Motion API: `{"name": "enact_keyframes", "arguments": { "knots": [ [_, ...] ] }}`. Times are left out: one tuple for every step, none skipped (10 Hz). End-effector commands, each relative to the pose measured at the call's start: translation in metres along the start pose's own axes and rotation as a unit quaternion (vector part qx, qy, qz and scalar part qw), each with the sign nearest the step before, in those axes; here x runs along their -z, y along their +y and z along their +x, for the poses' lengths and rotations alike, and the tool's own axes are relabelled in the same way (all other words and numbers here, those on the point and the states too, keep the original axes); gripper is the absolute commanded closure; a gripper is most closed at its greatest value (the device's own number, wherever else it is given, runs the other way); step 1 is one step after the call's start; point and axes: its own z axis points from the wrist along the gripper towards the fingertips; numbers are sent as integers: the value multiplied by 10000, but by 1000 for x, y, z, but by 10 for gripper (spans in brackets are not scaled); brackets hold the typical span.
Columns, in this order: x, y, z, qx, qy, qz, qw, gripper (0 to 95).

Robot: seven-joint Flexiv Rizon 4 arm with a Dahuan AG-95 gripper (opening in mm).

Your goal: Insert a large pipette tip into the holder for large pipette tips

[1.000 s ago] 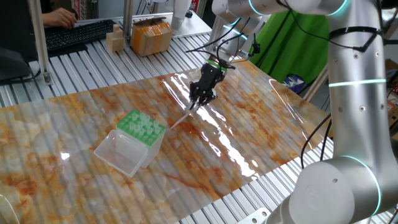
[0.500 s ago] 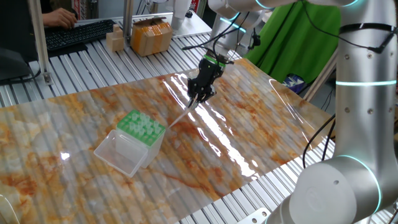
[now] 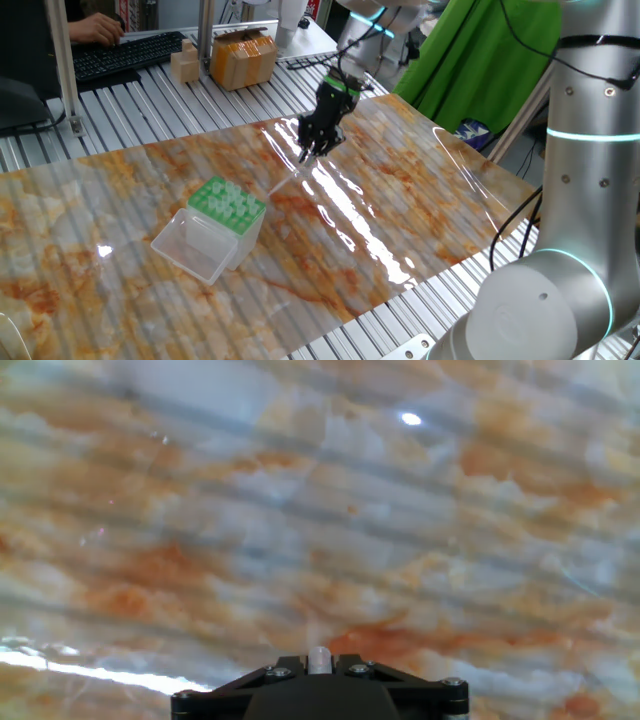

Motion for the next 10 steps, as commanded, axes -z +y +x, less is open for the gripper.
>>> {"name": "enact_keyframes", "arguments": {
  "knots": [
    [11, 1, 12, -4, -174, 7, 9998, 950],
    [17, 1, 20, -20, -273, -8, 9996, 950],
    [22, 2, 27, -28, -331, -13, 9994, 950],
    [28, 3, 34, -35, -397, -13, 9992, 950],
    [33, 4, 39, -41, -455, -20, 9990, 950],
    [38, 4, 44, -49, -518, -31, 9986, 950],
    [43, 6, 48, -82, -561, -62, 9984, 950],
    [50, 7, 53, -121, -614, -92, 9980, 950],
    [54, 8, 56, -149, -623, -117, 9979, 950],
    [59, 8, 62, -170, -649, -123, 9977, 950]
  ]
}}
